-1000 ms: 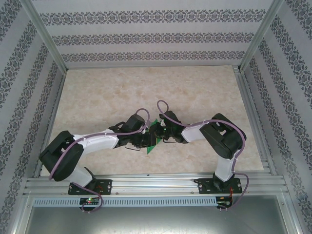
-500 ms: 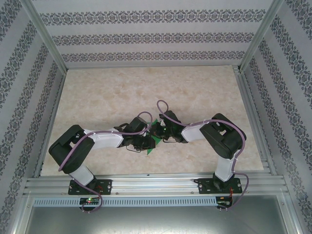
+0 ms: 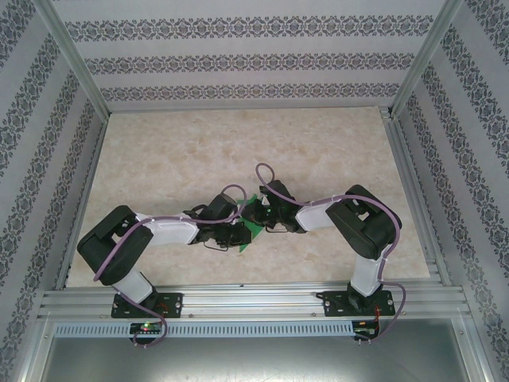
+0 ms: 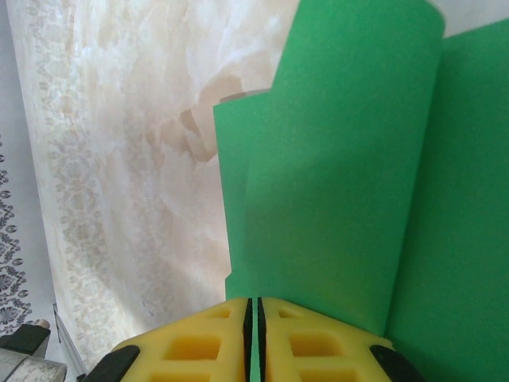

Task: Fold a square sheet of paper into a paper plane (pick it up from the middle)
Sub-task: Fourth fold the wing at the center of the table.

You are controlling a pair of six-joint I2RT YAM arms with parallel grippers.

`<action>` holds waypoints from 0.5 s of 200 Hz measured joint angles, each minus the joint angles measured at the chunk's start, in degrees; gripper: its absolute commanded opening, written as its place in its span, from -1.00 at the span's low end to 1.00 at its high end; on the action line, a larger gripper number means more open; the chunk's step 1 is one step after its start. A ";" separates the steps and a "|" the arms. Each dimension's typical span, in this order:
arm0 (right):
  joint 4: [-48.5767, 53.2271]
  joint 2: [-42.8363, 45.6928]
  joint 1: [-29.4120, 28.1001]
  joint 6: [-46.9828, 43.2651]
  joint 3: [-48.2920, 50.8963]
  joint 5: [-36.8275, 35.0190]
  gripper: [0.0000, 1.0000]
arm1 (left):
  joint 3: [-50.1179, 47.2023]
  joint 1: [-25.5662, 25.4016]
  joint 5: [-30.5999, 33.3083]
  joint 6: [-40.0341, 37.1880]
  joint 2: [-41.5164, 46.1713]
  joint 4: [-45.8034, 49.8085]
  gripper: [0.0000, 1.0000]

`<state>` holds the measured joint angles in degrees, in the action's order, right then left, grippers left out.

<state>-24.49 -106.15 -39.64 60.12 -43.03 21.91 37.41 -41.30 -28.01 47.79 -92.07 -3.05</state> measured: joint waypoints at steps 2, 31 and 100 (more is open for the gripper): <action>0.00 0.00 0.00 0.00 0.00 0.00 -0.73 | -0.11 0.00 0.00 0.00 0.02 -0.17 -0.63; 0.26 -0.02 0.00 -0.02 -0.13 0.02 -0.73 | -2.16 0.00 -0.04 0.00 1.09 -2.14 -0.64; 1.25 0.04 0.00 -0.02 -0.50 -0.17 -0.74 | -5.57 0.04 -1.57 -1.11 3.30 -3.69 -0.64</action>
<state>-23.24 -106.10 -39.64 60.10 -43.53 21.74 31.83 -41.25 -29.58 46.68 -88.77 -6.74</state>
